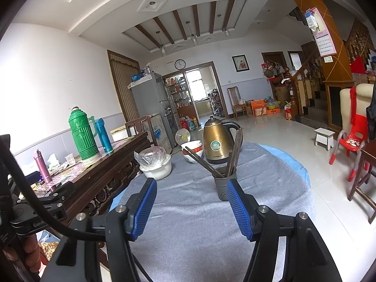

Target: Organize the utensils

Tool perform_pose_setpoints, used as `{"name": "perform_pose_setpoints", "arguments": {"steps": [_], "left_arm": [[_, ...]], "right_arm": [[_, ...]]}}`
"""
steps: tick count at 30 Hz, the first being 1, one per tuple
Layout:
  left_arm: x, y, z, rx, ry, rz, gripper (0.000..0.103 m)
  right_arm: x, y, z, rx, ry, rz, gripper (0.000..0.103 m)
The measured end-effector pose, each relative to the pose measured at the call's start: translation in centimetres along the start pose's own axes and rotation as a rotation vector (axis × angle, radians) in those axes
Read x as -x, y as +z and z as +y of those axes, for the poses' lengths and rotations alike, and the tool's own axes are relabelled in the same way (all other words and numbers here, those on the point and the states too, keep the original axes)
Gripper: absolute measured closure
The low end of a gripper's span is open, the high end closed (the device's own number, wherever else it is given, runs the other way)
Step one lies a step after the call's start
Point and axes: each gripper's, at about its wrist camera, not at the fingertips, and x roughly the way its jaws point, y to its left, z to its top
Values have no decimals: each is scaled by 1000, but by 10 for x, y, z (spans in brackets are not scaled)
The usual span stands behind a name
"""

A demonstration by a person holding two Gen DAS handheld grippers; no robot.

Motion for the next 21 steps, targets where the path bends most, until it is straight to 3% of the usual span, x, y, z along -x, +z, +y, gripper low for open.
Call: {"name": "perform_pose_setpoints", "arguments": {"steps": [21], "left_arm": [[0,0,0,-2,4,-4,5]], "right_arm": [[-1,2,3,2,2,0,37]]}}
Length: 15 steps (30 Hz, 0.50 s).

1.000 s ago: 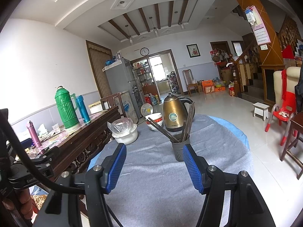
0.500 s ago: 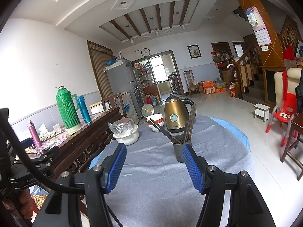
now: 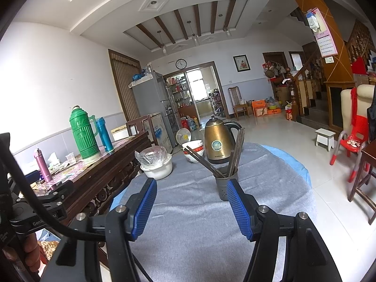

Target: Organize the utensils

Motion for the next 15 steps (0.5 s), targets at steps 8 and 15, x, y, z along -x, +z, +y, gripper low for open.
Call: {"name": "perform_pose_setpoints", "arguments": {"steps": [8,15], "left_arm": [[0,-1,0,1,-2,3,5],[-1,-4,0,1,-1,6,5]], "right_arm": [[0,0,1,4,-3,-1,37],[0,0,0,2,-1,2,37]]}}
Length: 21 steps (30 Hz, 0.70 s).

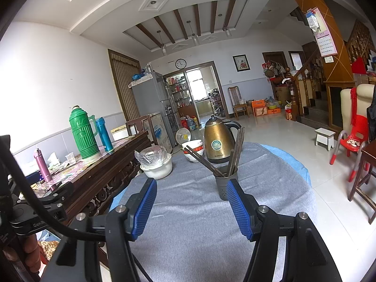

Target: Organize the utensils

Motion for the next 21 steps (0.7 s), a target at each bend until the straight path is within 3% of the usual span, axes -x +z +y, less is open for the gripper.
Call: {"name": "perform_pose_setpoints", "arguments": {"steps": [21], "left_arm": [[-3,-6,-1,0,-5,8,5]], "right_arm": [[1,1,0,-1,0,0,37]]}}
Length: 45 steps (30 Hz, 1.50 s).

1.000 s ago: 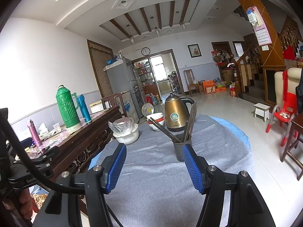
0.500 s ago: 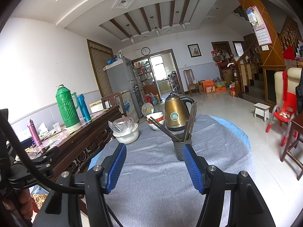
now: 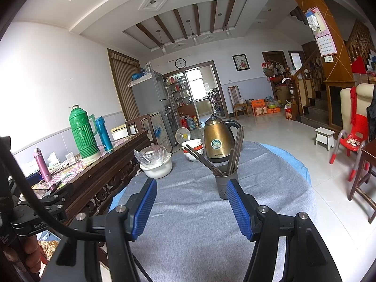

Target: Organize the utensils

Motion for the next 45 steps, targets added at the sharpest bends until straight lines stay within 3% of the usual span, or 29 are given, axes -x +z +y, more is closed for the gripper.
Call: {"name": "perform_pose_setpoints", "arguments": {"steps": [45], "left_arm": [[1,2,0,-1,11,-3,4]], "right_arm": [[-2,-3,1,-2,1,0,37]]}}
